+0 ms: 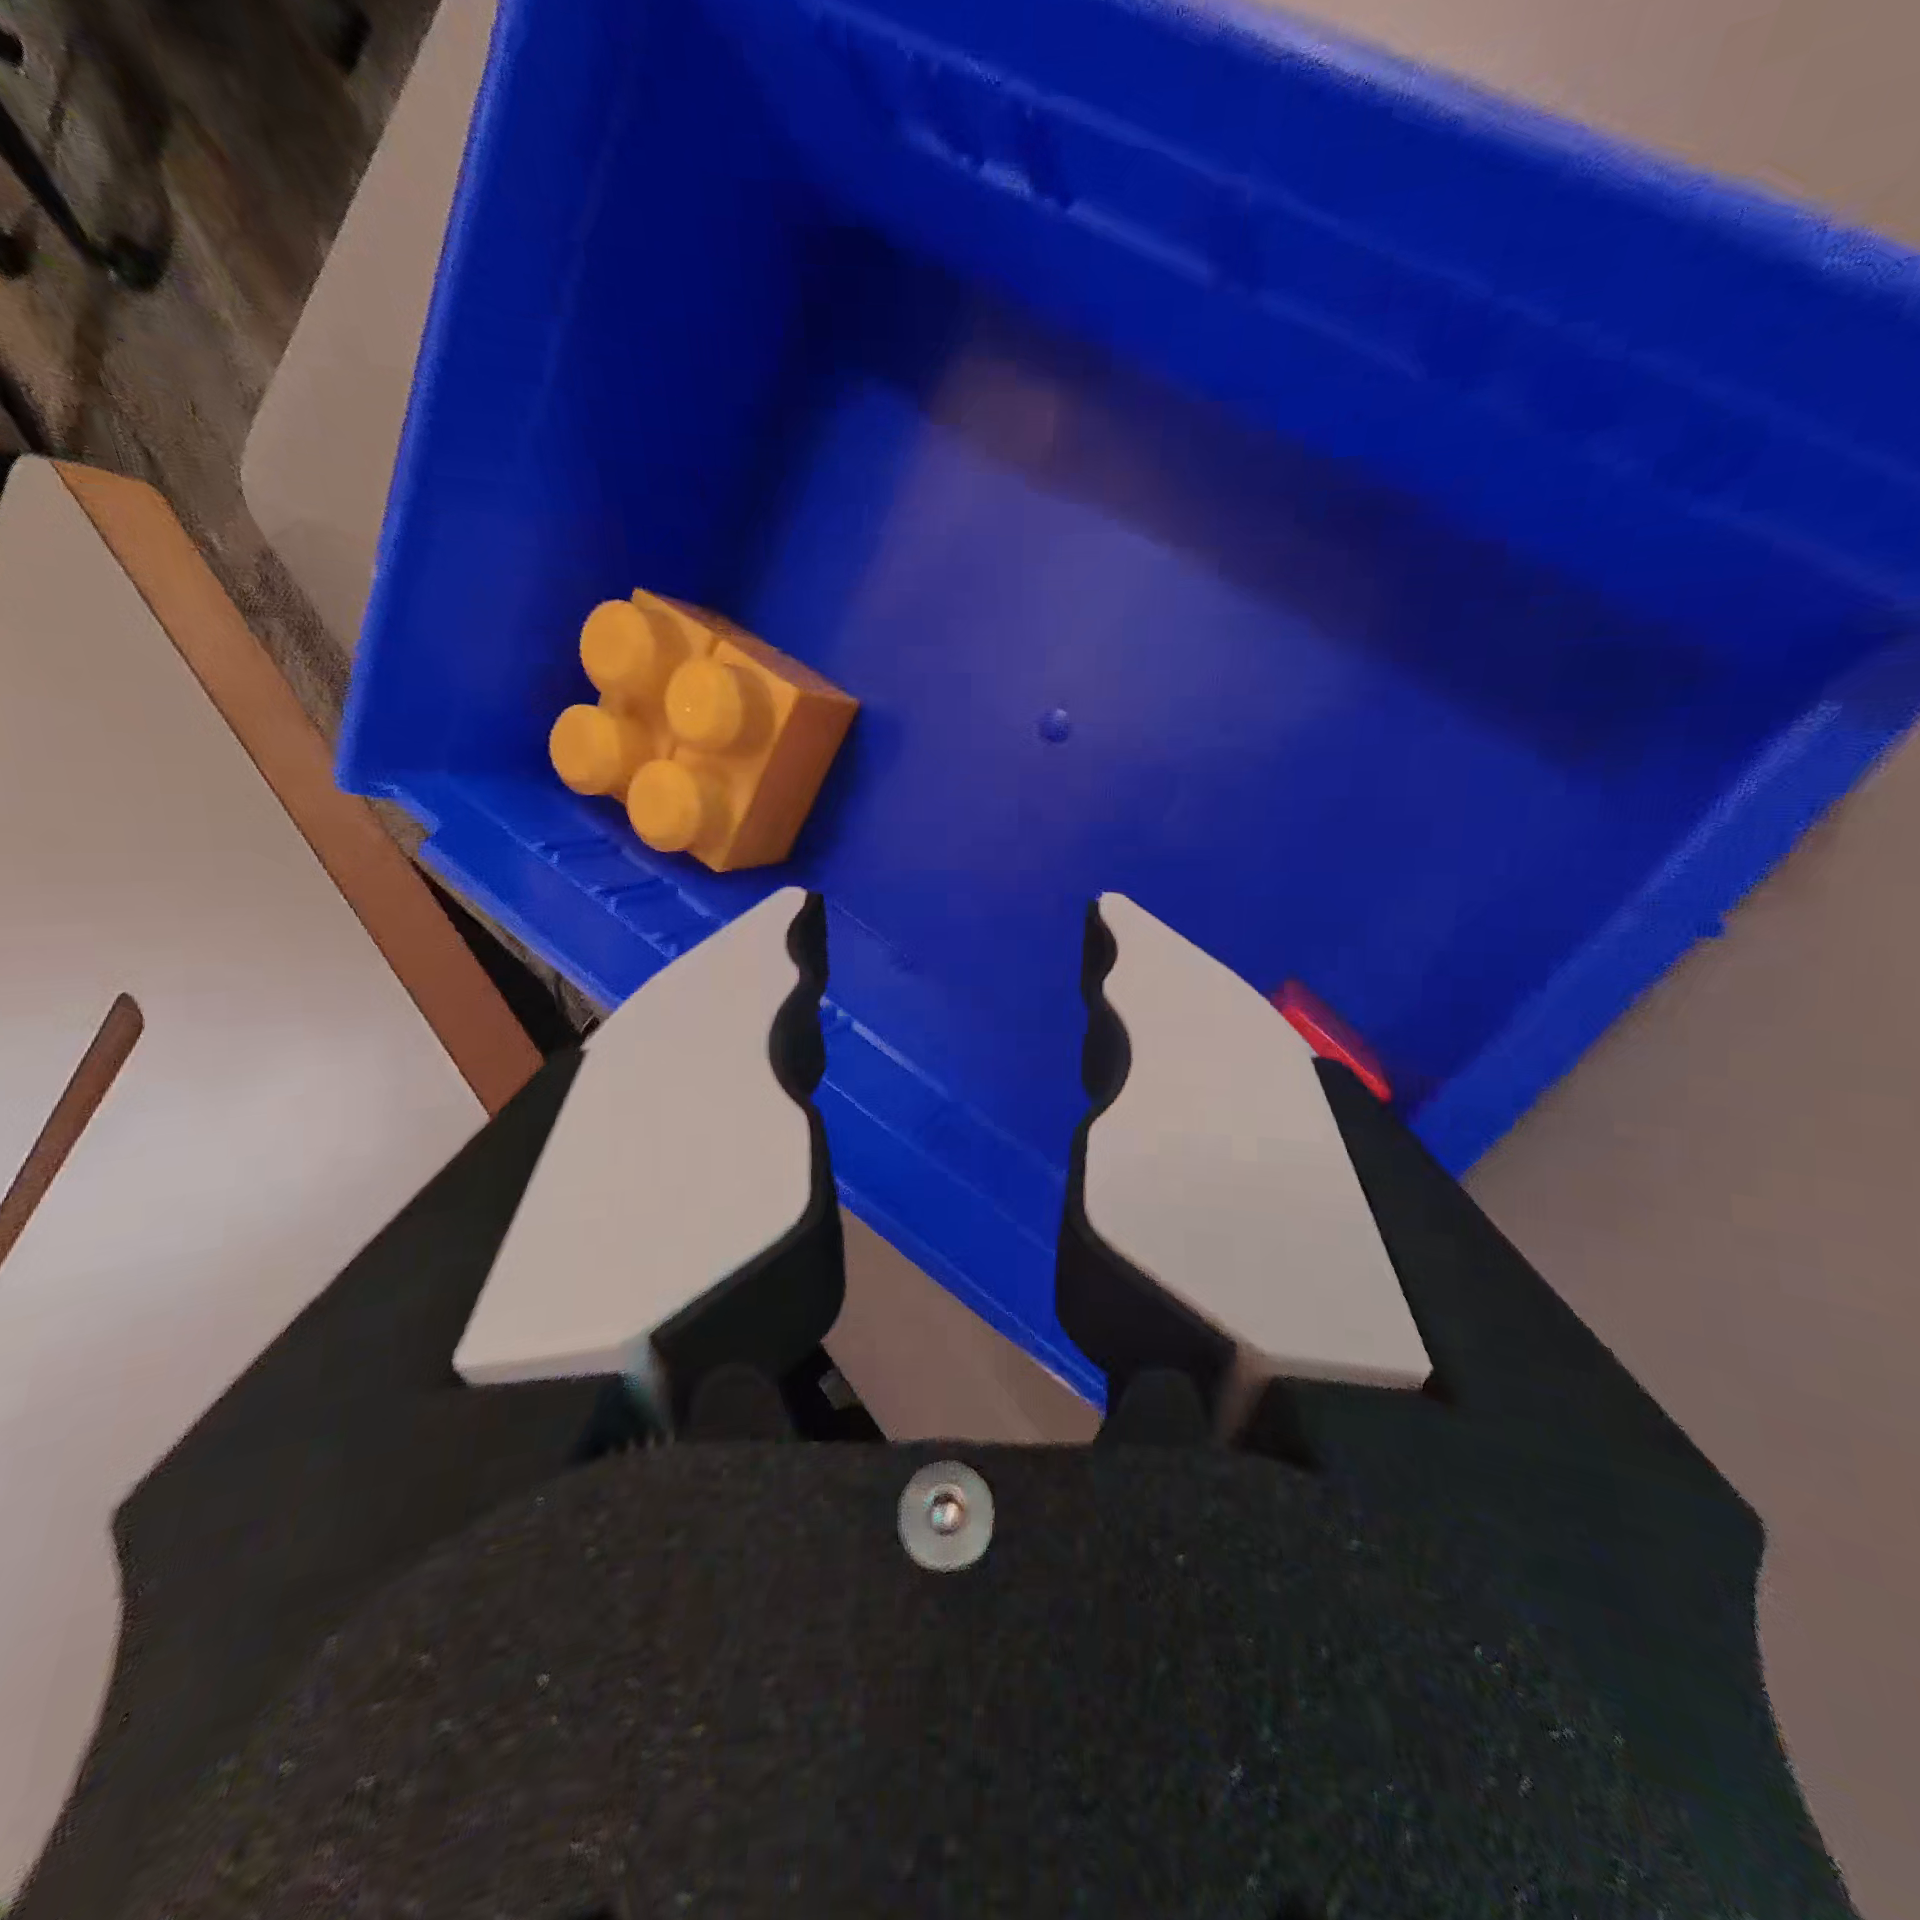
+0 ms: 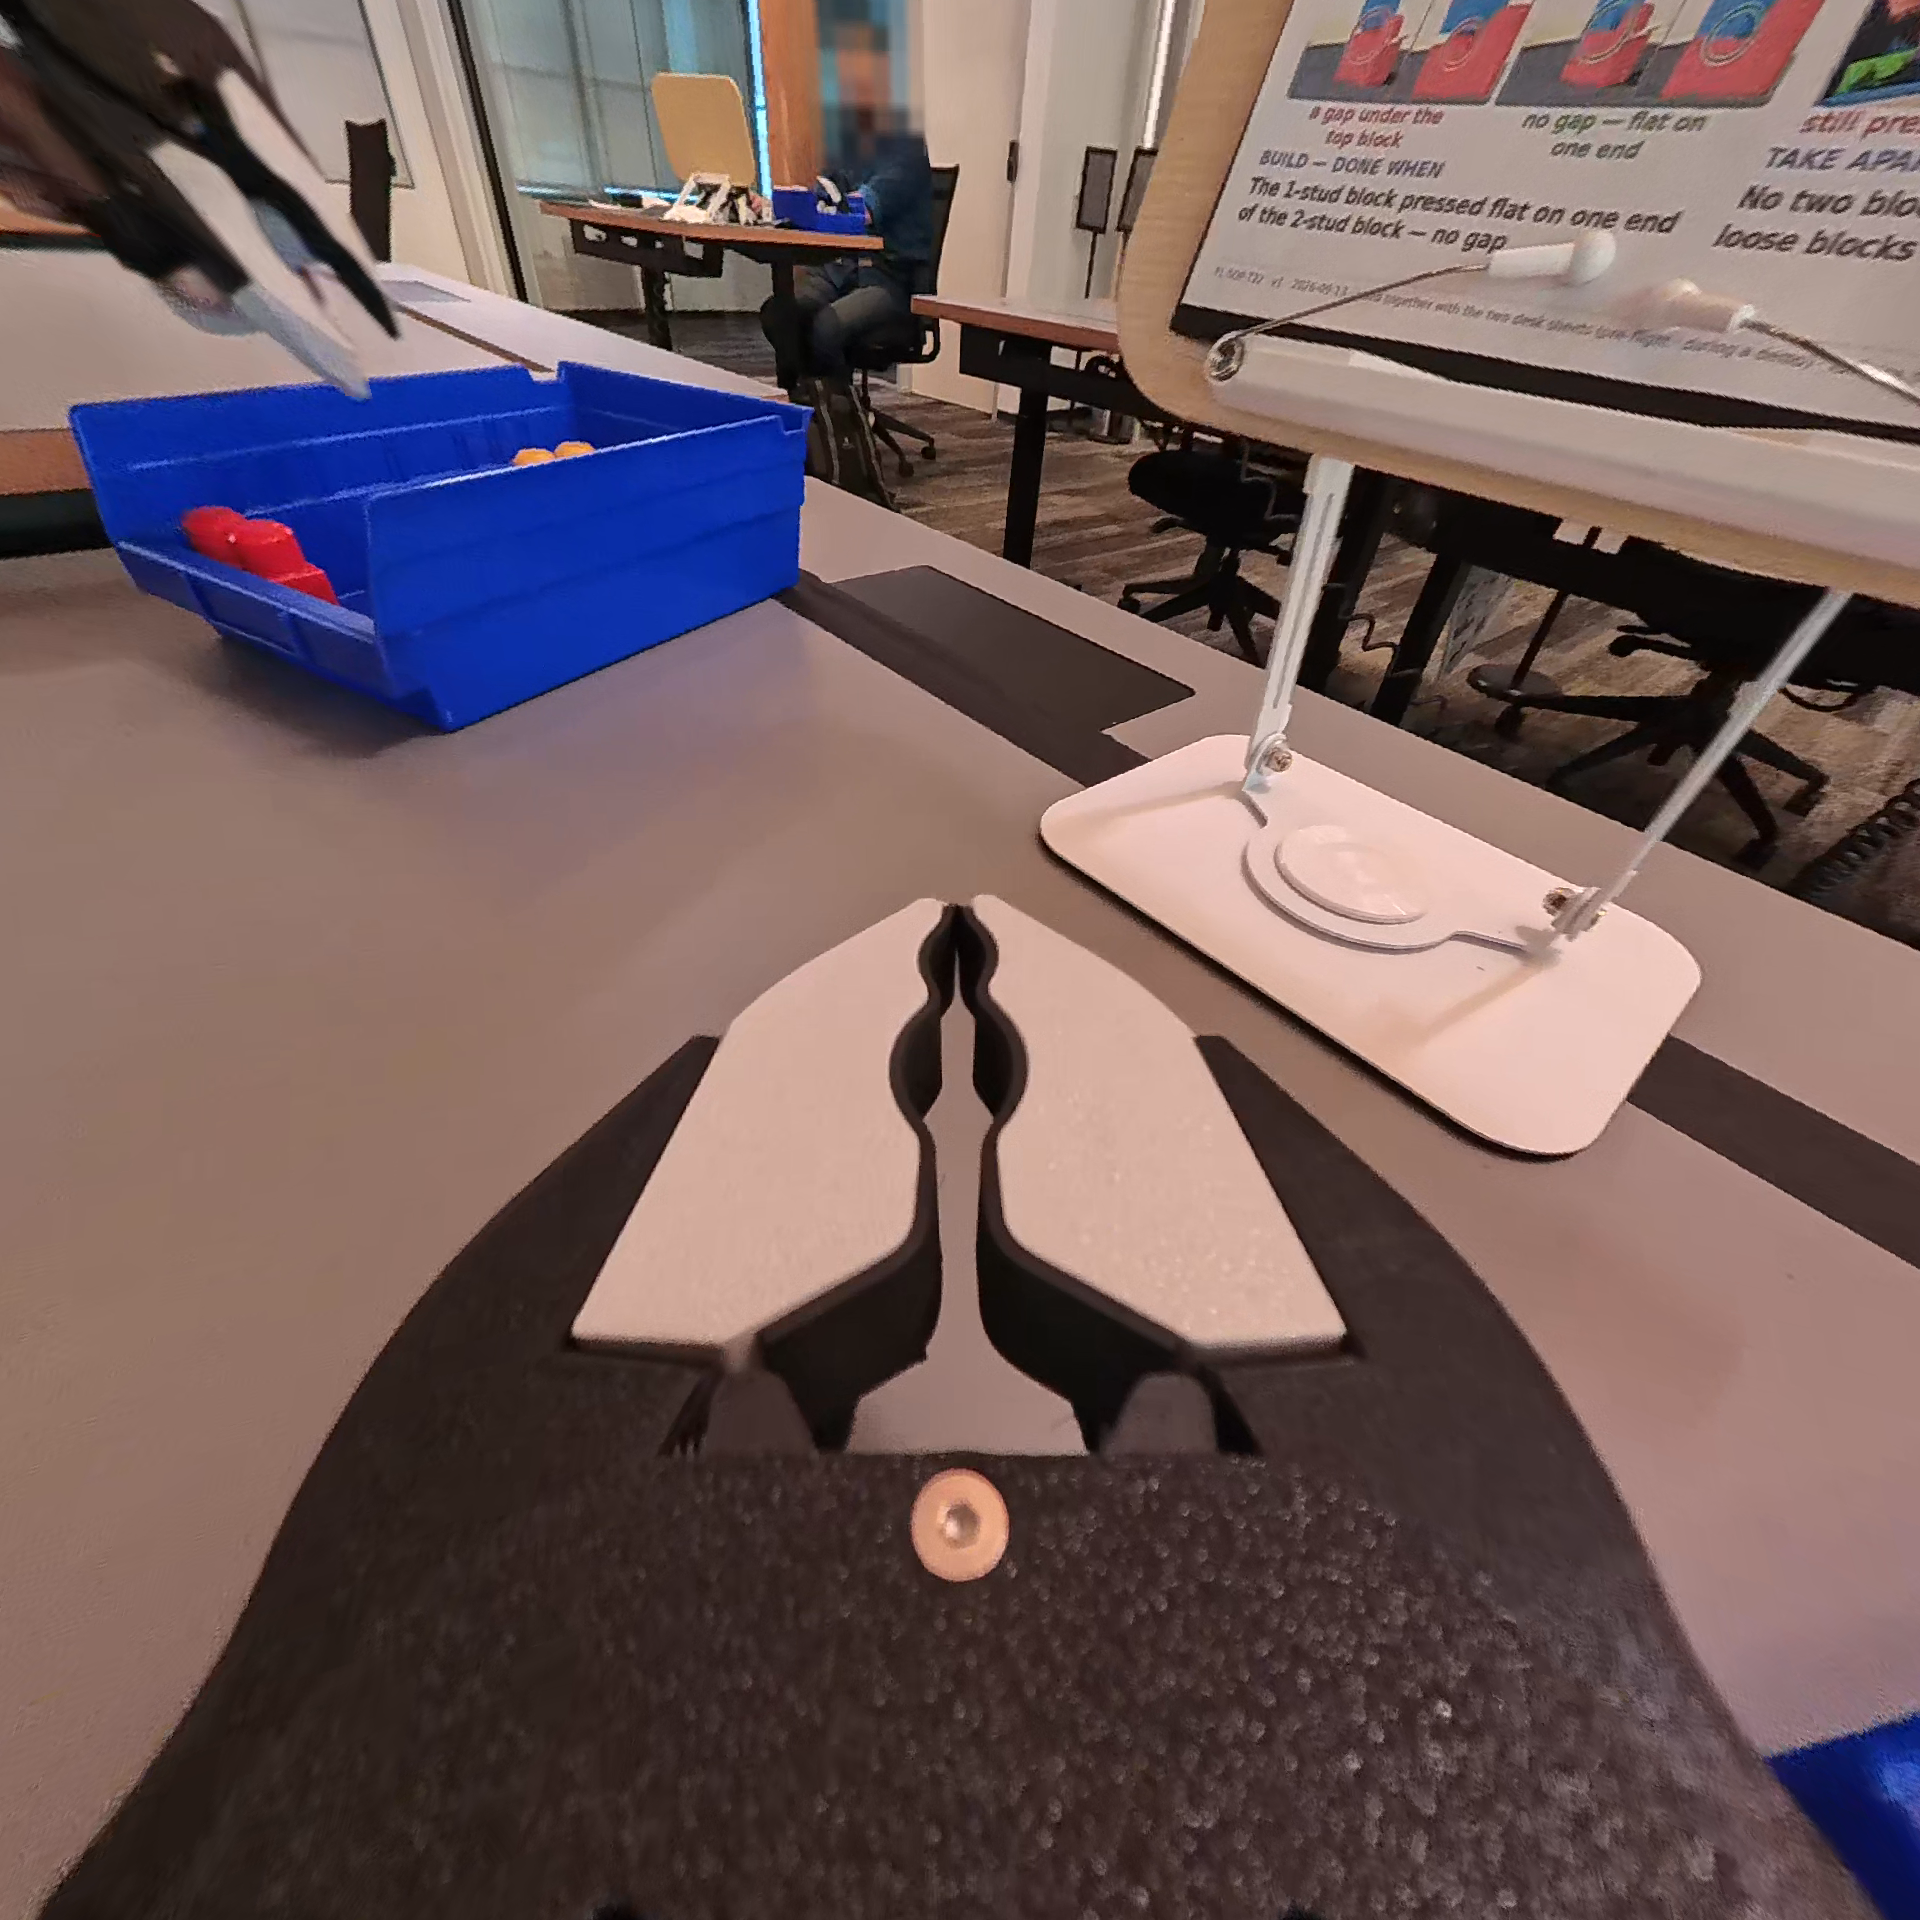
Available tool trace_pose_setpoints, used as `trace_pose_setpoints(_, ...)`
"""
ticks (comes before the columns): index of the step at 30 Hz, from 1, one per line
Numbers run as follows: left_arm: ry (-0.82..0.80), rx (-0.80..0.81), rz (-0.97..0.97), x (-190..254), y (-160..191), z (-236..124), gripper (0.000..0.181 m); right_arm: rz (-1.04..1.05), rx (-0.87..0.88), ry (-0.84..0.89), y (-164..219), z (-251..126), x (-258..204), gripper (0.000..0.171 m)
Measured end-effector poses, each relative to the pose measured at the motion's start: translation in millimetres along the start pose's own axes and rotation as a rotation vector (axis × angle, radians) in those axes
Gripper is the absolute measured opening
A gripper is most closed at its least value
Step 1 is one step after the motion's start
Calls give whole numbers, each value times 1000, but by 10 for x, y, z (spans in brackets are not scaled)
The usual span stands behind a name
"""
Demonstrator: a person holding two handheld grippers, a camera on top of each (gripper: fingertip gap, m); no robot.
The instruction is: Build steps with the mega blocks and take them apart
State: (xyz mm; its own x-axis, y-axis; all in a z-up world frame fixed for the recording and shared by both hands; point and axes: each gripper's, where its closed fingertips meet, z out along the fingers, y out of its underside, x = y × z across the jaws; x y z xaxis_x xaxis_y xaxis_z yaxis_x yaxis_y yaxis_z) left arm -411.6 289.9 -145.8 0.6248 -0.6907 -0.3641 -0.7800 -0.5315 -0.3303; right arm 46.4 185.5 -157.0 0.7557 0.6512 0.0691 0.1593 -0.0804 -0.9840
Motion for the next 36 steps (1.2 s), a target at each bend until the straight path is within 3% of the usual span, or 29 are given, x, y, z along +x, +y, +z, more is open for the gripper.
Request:
trace_pose_setpoints(7, -58, -121, 19, -264, -38, 511, 52, -35, -31, -26, 52, 31, -60, 0)
trace_pose_setpoints(17, -93, -232, 71, -551, -78, 939, 52, -52, -55, -49, 113, 68, -100, 0)
trace_pose_setpoints(29, -114, -307, 225, -618, 141, 1201, 44, -85, -70, -118, 174, 122, -243, 0)
trace_pose_setpoints(36, -146, -236, 295, -516, -11, 994, 37, -89, -67, -118, 167, 107, -238, 0)
